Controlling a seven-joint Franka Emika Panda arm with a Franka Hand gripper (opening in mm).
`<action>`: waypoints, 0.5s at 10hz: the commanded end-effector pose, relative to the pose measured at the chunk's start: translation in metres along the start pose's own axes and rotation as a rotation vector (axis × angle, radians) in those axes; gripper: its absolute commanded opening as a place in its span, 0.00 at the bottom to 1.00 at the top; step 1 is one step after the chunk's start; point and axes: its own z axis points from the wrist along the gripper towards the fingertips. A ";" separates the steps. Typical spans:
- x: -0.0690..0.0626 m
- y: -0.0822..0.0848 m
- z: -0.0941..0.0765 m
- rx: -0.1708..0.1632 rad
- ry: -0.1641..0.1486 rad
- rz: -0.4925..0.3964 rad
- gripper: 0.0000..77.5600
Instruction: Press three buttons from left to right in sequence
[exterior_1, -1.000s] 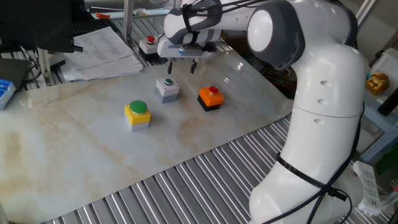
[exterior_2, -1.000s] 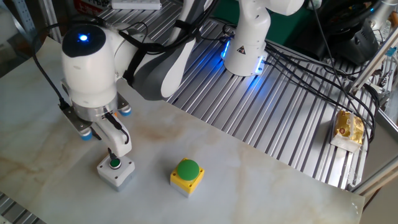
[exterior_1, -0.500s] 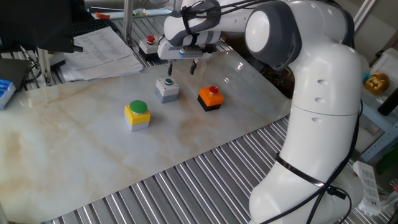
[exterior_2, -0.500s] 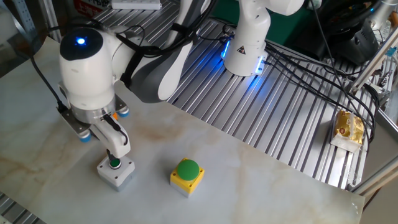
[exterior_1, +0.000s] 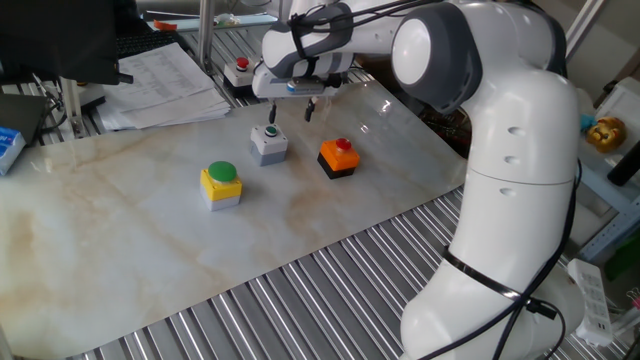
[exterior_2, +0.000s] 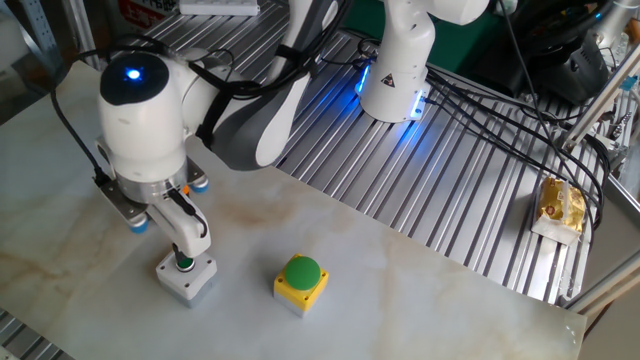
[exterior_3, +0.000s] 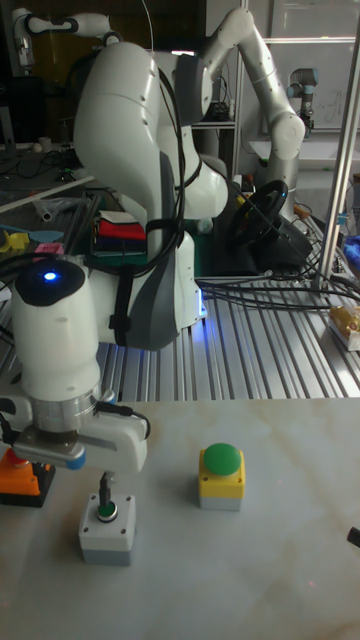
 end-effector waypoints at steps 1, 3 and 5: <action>-0.002 0.001 0.002 0.002 -0.006 -0.001 1.00; -0.002 0.001 0.003 0.002 -0.006 -0.001 1.00; -0.002 0.001 0.006 0.002 -0.005 0.001 1.00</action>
